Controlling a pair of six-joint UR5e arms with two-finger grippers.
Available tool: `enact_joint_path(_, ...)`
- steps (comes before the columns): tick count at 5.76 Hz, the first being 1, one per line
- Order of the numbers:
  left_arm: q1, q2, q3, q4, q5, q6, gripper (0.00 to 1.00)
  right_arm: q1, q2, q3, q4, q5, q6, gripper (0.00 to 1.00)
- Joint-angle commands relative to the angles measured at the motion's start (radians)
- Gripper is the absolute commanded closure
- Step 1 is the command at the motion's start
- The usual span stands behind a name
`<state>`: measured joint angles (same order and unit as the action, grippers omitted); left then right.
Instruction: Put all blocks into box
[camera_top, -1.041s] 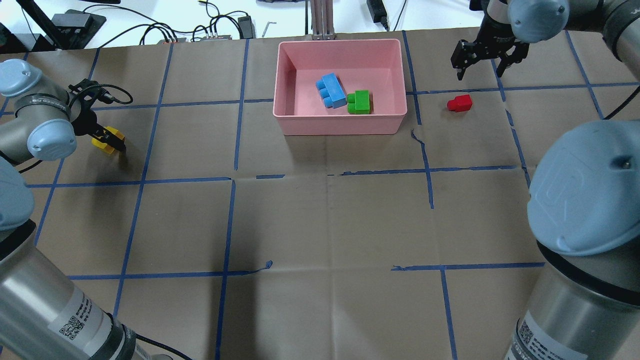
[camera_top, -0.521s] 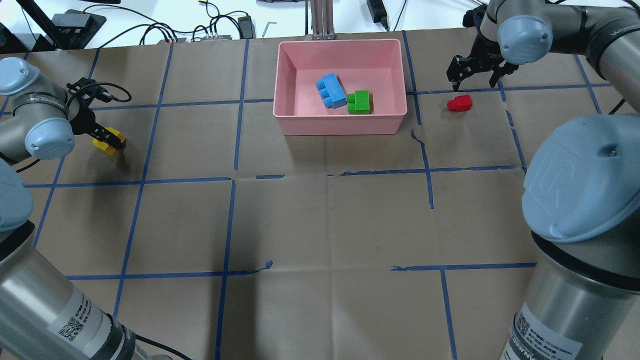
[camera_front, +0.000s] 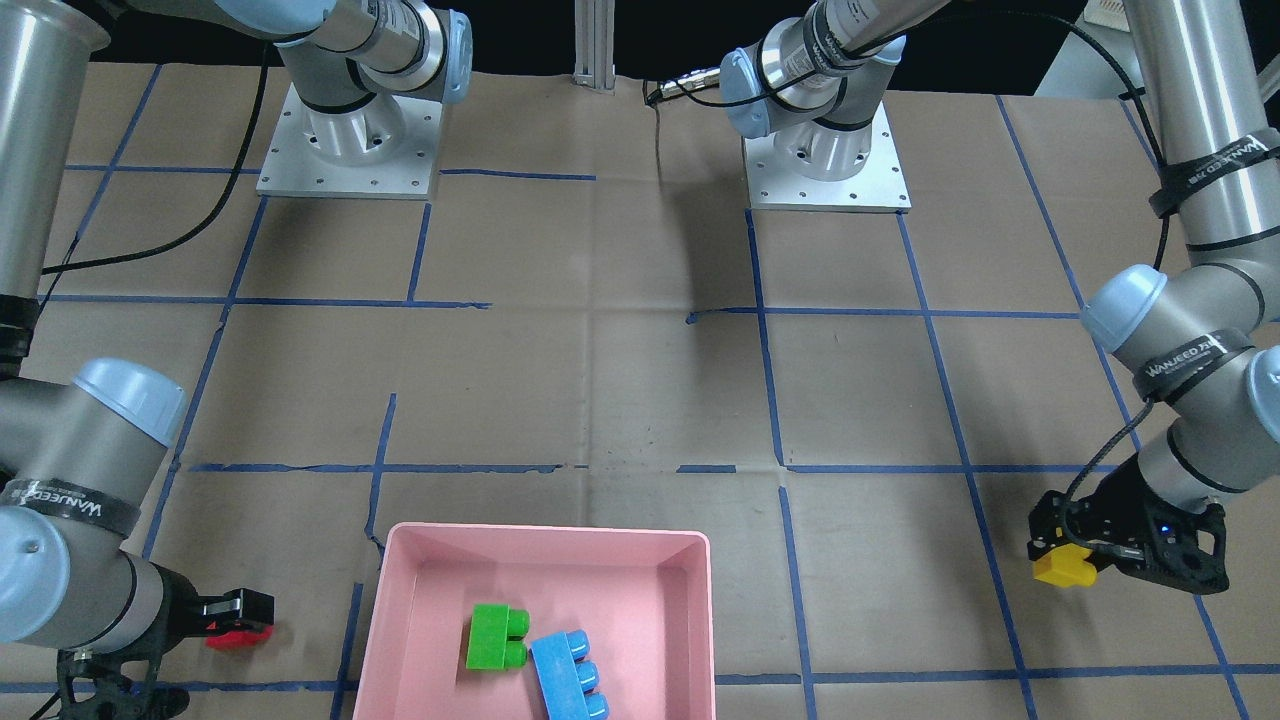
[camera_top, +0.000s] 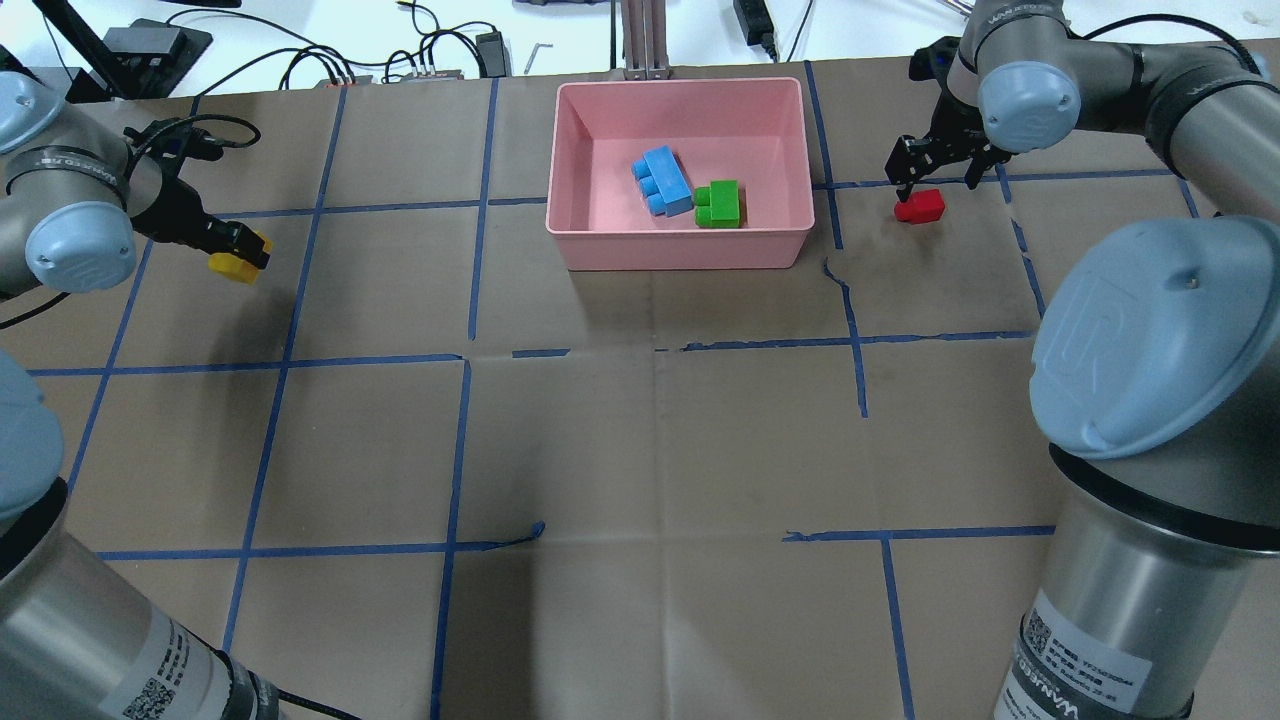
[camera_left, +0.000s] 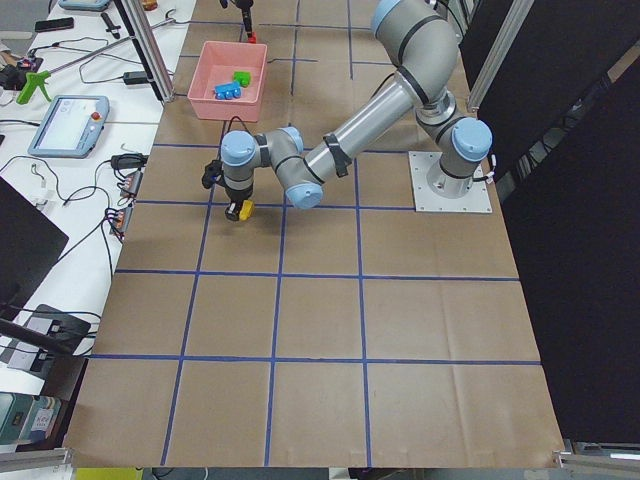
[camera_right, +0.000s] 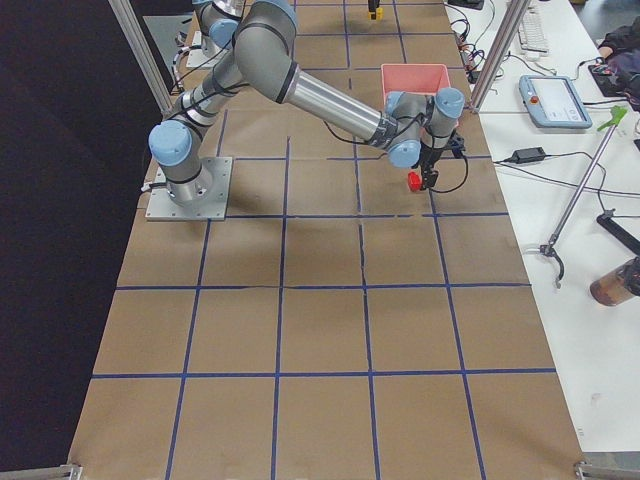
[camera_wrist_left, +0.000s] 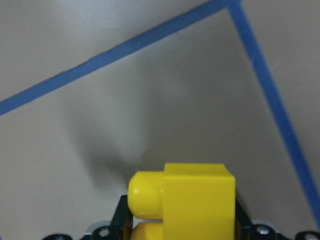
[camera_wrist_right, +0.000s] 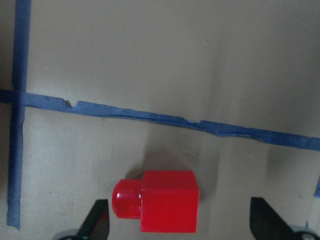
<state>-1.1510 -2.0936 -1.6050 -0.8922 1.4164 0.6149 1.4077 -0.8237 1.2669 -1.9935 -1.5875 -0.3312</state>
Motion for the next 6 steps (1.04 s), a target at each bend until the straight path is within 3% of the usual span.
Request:
enact_joint_path(1,-0.242,0.061,0.014,-0.019,-0.016,-0.555,0.86,0.001,0.011,0.003,-0.004,0.044,-0.014,0.01)
enact_joint_path(3,-0.442,0.020,0.153,-0.025,-0.019,-1.111,0.86,0.001,0.029,0.009,-0.008,0.043,-0.002,0.01)
enact_joint_path(4,-0.534,-0.067,0.275,-0.019,-0.023,-1.376,0.86,0.001,0.031,0.002,-0.010,0.028,0.001,0.21)
enact_joint_path(6,-0.640,-0.259,0.519,-0.018,-0.027,-1.642,0.85,0.001,0.031,0.002,-0.010,0.029,0.001,0.40)
